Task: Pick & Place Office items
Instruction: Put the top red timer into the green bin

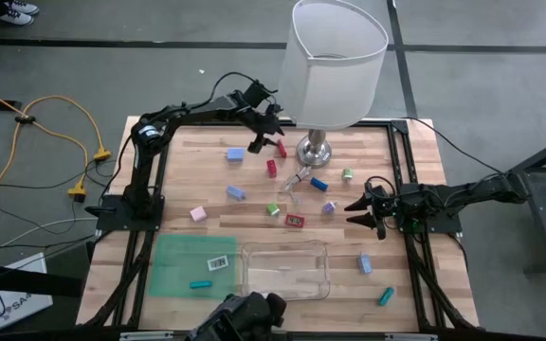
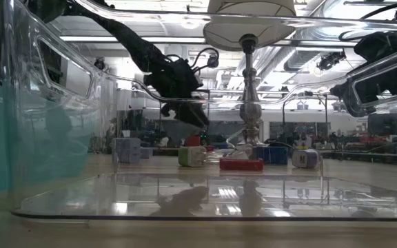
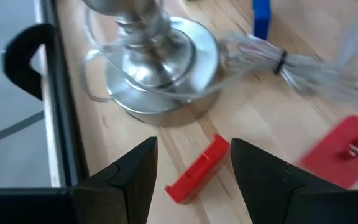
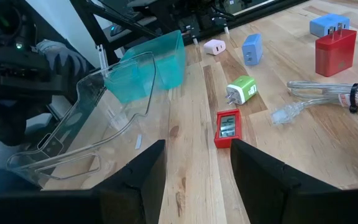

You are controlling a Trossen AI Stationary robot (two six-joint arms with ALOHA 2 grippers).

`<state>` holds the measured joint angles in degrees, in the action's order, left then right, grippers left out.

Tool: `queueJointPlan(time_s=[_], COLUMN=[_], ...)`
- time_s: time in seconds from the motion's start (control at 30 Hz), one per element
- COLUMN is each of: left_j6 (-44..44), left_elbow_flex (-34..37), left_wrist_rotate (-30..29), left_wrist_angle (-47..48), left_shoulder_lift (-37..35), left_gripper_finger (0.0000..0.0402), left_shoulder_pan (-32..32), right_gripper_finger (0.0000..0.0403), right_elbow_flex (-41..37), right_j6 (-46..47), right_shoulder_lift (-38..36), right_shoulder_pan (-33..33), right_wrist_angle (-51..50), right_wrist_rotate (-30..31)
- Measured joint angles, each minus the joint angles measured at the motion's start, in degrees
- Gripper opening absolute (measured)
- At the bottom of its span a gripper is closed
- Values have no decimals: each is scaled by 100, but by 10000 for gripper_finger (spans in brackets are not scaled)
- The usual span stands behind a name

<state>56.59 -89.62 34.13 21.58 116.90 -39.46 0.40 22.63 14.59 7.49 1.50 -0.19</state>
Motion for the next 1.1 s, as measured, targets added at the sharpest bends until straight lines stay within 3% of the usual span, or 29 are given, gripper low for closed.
queueJointPlan(time_s=[0.5,1.1], left_j6=[-453,-650], left_elbow_flex=[2,2], left_wrist_rotate=[300,-656], left_wrist_angle=[-251,120], left_shoulder_lift=[188,188], left_gripper_finger=[195,195], left_shoulder_pan=[6,550], right_gripper_finger=[166,166], right_elbow_flex=[0,0], right_j6=[0,0], right_shoulder_lift=[0,-2], right_shoulder_pan=[0,0], right_wrist_angle=[0,0], right_wrist_rotate=[0,1])
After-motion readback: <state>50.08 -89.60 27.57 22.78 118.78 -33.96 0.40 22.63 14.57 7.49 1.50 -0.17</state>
